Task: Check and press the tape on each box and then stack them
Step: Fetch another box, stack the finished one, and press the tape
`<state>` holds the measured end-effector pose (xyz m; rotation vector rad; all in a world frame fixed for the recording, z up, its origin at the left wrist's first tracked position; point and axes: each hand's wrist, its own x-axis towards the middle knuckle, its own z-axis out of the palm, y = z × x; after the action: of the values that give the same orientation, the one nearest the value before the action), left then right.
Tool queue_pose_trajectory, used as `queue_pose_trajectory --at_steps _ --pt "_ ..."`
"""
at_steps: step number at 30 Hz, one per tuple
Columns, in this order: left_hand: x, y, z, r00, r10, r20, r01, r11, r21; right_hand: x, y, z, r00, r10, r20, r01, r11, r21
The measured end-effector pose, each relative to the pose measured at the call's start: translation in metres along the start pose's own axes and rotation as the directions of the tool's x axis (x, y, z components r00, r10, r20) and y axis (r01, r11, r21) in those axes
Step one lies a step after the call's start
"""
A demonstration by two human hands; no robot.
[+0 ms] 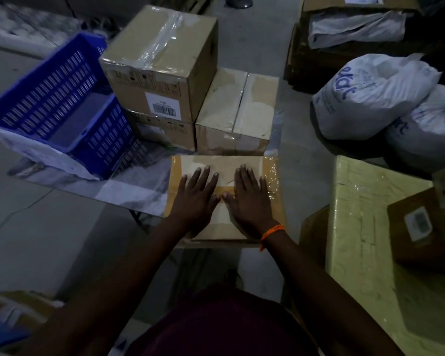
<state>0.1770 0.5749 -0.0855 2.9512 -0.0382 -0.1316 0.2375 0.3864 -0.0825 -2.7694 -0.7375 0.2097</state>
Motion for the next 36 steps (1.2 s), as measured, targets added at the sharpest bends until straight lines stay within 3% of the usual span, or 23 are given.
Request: queue_pose_trajectory --at_steps 7,17,23,26,36 --pt "0.003 0.000 0.007 1.000 -0.010 -0.007 0.010 1.000 0.004 0.004 0.002 0.004 1.000 0.006 0.002 -0.006 0.999 0.033" --pt "-0.009 0.009 -0.004 0.993 -0.031 0.115 0.033 0.999 -0.014 -0.011 0.009 -0.001 0.998 -0.029 0.062 0.027 0.999 0.027" --pt "-0.082 0.011 0.027 0.997 0.062 -0.038 -0.063 0.998 -0.007 -0.080 0.012 -0.004 0.976 -0.131 0.174 0.136 0.991 -0.014" --pt "-0.099 0.010 0.027 0.994 0.076 -0.072 -0.076 0.997 0.001 -0.100 0.018 -0.004 0.976 -0.164 0.142 0.168 0.986 -0.018" --pt "-0.085 0.008 0.028 0.998 0.065 0.001 -0.065 0.998 0.004 -0.092 0.014 -0.004 0.980 -0.094 0.173 0.096 0.995 -0.003"
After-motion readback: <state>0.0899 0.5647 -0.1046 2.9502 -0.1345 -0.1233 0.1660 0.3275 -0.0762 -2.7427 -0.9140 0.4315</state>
